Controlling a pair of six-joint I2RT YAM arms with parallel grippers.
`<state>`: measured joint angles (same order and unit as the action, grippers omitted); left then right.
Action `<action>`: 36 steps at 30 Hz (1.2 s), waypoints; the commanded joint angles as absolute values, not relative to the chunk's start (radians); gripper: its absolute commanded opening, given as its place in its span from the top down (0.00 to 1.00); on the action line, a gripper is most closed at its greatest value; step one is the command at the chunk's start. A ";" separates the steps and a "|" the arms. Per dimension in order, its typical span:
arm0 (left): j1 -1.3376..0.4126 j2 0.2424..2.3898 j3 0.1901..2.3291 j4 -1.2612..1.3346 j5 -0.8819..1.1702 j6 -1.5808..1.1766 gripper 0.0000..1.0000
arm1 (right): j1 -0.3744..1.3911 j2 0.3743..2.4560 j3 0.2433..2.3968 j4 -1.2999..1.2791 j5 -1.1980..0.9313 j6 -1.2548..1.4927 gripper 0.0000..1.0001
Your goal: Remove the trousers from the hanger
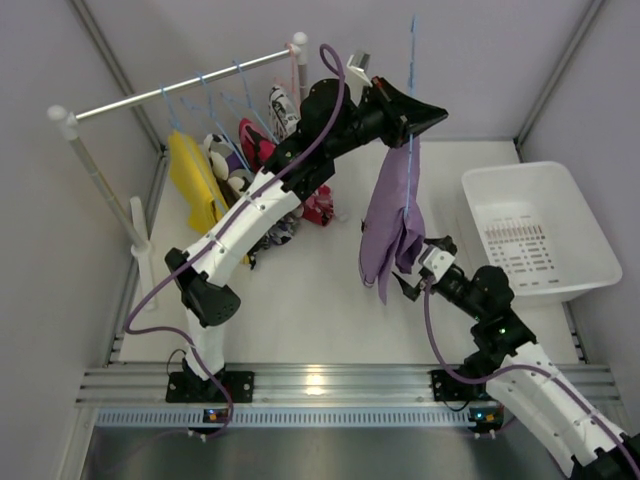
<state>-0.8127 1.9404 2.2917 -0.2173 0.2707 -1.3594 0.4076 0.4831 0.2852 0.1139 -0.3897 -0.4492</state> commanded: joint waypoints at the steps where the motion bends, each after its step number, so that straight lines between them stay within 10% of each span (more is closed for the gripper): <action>1: -0.810 1.908 2.349 -0.072 0.264 -1.399 1.00 | 0.498 0.528 0.351 0.308 -0.206 -0.431 0.00; 36: -0.795 1.891 2.229 -0.141 0.258 -1.413 1.00 | 0.689 0.649 0.546 0.515 0.146 -0.460 0.12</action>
